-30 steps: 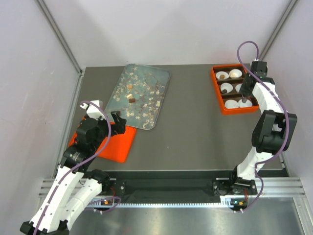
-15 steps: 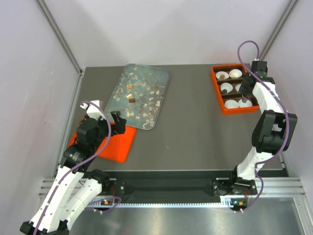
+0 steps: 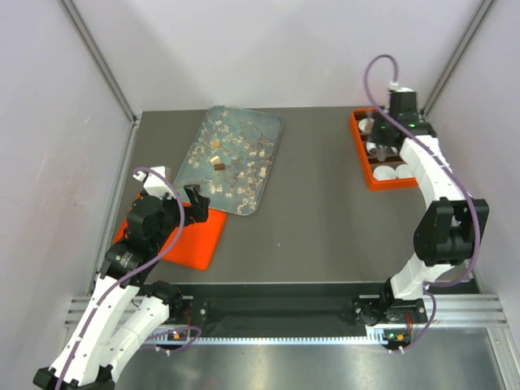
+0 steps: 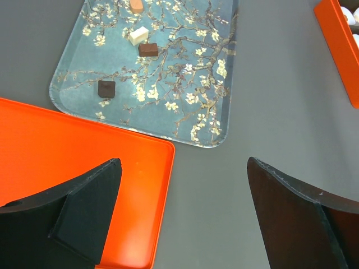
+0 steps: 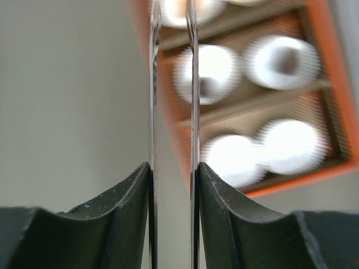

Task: Pack the chocolate

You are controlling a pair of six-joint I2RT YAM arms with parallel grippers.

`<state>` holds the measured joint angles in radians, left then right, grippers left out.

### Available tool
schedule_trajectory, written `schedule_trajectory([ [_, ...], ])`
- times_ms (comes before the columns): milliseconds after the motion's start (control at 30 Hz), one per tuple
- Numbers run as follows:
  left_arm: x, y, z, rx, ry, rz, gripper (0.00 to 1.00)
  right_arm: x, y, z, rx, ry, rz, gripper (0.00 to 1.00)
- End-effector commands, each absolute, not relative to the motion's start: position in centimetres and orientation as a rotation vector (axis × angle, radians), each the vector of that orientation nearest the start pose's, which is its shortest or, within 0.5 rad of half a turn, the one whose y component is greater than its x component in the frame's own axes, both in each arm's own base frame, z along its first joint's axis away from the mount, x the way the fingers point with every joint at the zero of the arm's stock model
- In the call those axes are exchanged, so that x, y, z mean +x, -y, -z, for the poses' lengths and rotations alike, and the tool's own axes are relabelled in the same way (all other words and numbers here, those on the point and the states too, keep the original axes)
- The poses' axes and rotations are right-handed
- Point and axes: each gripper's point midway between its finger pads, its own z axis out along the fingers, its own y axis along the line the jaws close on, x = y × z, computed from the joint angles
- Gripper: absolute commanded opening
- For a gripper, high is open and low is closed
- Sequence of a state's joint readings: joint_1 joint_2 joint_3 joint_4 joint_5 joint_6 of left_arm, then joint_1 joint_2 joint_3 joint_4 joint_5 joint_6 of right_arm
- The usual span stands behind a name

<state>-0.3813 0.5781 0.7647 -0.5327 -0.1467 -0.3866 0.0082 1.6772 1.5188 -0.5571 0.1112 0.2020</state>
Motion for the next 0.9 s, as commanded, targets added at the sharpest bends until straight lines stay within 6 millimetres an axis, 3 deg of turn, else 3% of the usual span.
schedule_trajectory([
  [0, 23.7, 8.4, -25.0, -0.093, -1.893, 0.381, 0.98, 46.6, -7.8, -25.0, 0.092, -2.093, -0.139, 0.38],
  [33, 23.7, 8.4, -25.0, -0.093, -1.891, 0.381, 0.98, 46.5, -9.6, -25.0, 0.053, -2.083, -0.170, 0.38],
  [67, 23.7, 8.4, -25.0, -0.095, -1.891, 0.379, 0.98, 45.9, -13.2, -24.8, -0.024, -2.077, -0.219, 0.38],
  [133, 23.7, 8.3, -25.0, -0.097, -1.889, 0.376, 0.98, 45.8, -16.5, -24.1, -0.078, -2.072, -0.257, 0.38],
  [167, 23.7, 8.3, -25.1, -0.098, -1.887, 0.375, 0.98, 45.4, -19.8, -24.5, -0.145, -2.038, -0.313, 0.38],
  [233, 23.6, 8.2, -25.3, -0.101, -1.879, 0.375, 0.98, 45.2, -23.2, -23.2, -0.231, -2.036, -0.354, 0.38],
  [267, 23.6, 8.1, -25.2, -0.103, -1.878, 0.372, 0.98, 44.4, -25.7, -23.1, -0.294, -2.023, -0.389, 0.38],
  [367, 23.6, 8.1, -25.3, -0.102, -1.877, 0.374, 0.98, 43.7, -30.8, -21.9, -0.462, -1.990, -0.448, 0.40],
  [467, 23.5, 8.1, -25.4, -0.103, -1.872, 0.374, 0.98, 43.0, -35.0, -19.3, -0.600, -2.002, -0.496, 0.41],
  [533, 23.5, 8.0, -25.5, -0.107, -1.869, 0.372, 0.98, 42.8, -36.6, -19.3, -0.645, -1.977, -0.514, 0.42],
  [667, 23.5, 7.9, -25.6, -0.111, -1.862, 0.370, 0.98, 41.8, -39.6, -17.5, -0.743, -1.962, -0.545, 0.42],
  [867, 23.5, 7.9, -25.5, -0.108, -1.864, 0.369, 0.98, 41.4, -42.0, -14.3, -0.869, -1.962, -0.632, 0.44],
])
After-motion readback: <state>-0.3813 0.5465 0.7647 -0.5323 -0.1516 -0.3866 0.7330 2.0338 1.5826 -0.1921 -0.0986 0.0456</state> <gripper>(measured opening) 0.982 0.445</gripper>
